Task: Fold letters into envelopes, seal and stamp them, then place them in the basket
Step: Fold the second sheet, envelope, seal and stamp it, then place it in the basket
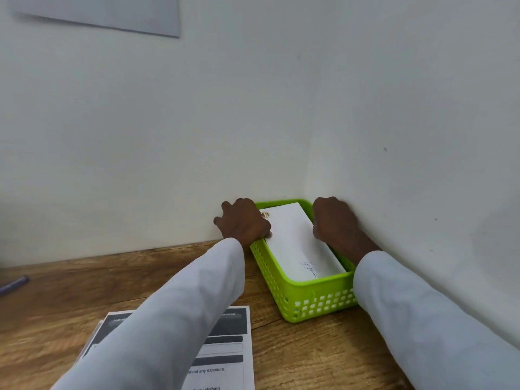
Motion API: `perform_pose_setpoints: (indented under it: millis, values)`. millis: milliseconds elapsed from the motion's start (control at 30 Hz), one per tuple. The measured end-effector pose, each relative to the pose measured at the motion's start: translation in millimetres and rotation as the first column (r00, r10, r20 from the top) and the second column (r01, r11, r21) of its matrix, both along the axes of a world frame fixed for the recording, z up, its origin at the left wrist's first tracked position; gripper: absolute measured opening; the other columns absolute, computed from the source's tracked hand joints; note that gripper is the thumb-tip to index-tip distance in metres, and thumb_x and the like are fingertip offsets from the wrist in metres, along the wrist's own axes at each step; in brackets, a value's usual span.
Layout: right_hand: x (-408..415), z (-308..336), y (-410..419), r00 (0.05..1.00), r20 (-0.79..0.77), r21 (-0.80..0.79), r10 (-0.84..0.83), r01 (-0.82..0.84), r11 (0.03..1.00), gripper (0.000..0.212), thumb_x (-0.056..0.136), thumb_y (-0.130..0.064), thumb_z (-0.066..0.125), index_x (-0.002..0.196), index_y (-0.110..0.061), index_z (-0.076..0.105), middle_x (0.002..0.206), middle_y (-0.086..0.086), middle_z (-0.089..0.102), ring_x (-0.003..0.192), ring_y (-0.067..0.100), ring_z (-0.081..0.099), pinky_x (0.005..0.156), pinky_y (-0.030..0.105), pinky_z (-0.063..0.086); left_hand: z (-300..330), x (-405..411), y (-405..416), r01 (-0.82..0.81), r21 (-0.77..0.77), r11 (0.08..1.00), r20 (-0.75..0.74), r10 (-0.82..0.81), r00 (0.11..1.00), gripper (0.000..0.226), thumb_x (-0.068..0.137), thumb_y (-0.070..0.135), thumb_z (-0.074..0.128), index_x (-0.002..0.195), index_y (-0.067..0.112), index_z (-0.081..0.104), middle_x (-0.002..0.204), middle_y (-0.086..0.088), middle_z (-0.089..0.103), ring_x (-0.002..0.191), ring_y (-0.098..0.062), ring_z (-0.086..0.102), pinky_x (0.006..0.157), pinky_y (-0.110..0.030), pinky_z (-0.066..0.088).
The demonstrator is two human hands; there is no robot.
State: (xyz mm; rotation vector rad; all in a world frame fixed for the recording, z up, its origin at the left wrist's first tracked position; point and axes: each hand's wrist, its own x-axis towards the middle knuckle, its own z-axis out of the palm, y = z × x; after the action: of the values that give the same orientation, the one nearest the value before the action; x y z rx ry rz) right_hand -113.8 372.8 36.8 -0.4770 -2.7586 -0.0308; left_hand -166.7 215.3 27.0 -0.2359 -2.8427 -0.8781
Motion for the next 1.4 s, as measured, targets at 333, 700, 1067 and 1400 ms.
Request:
perform_pose_setpoints:
  millis: [333,700,1067,1400]
  values:
    - [39.2,38.3,-40.2,0.820,-0.481,-0.320,0.309,-0.492,0.810,0.009,0.075,-0.021,0.079,0.068,-0.017,0.074,0.060,-0.002,0.071,0.064,0.018,0.071,0.068,0.031,0.056,29.4,28.5,-60.7,0.301,0.086,0.950,-0.062,-0.297,0.953,0.028,0.070,0.036,0.083,0.056,0.017,0.068,0.057,0.002,0.060,0.058,-0.013,0.051,0.056,-0.025,0.035]
    - [108.8,-11.7,-142.3,0.774,-0.178,-0.308,0.608,-0.631,0.712,0.013,0.077,-0.031,0.079,0.074,-0.019,0.075,0.069,-0.006,0.071,0.067,0.007,0.065,0.061,0.026,0.046,15.7,117.7,-209.5,0.284,-0.291,0.914,0.150,-0.250,0.957,0.041,0.068,0.056,0.081,0.093,0.024,0.075,0.094,0.008,0.074,0.089,-0.015,0.068,0.084,-0.031,0.052]
    - [134.4,-53.9,-148.5,0.890,0.105,-0.246,0.444,-0.410,0.879,0.050,0.076,-0.067,0.068,0.097,-0.022,0.061,0.094,-0.005,0.064,0.088,0.015,0.060,0.071,0.031,0.045,-56.1,159.6,-279.9,0.212,-0.399,0.892,0.263,-0.110,0.959,0.117,0.051,0.096,0.045,0.146,0.029,0.033,0.150,0.004,0.035,0.135,-0.024,0.028,0.109,-0.044,0.035]
    - [108.8,-53.9,-167.6,0.878,0.049,-0.349,0.476,-0.432,0.832,0.044,0.073,-0.057,0.077,0.094,-0.021,0.064,0.092,-0.006,0.066,0.087,0.013,0.061,0.075,0.033,0.050,-68.7,145.1,-295.9,0.158,-0.388,0.908,0.279,-0.048,0.959,0.149,0.024,0.108,0.019,0.152,0.032,0.018,0.161,0.009,0.012,0.146,-0.025,0.011,0.115,-0.053,0.016]
